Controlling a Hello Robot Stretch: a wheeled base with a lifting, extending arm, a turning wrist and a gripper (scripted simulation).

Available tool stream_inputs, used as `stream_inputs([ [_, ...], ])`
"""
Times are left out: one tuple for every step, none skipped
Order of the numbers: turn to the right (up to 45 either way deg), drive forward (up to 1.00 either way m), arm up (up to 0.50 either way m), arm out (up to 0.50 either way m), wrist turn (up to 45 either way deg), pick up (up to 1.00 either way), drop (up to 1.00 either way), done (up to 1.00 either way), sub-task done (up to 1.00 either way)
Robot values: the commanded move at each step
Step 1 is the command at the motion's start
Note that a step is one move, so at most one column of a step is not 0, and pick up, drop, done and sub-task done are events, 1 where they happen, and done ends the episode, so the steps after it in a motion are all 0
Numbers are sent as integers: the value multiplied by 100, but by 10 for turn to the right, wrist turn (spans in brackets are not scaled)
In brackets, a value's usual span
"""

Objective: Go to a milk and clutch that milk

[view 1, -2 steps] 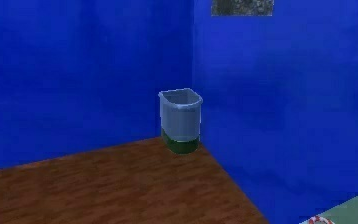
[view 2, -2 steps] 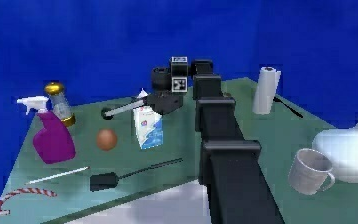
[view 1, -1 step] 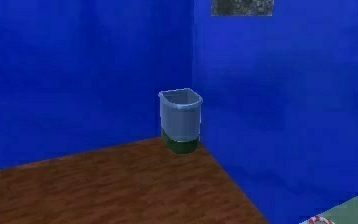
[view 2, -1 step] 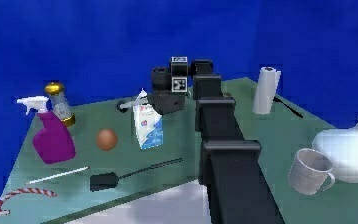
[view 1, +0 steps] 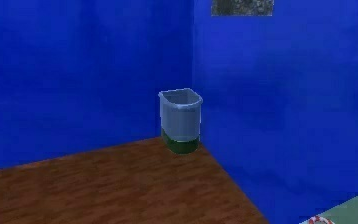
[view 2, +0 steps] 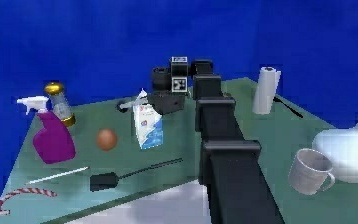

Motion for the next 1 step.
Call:
stream_inputs([
  [0,0,0,0,0,0,0,100,0],
])
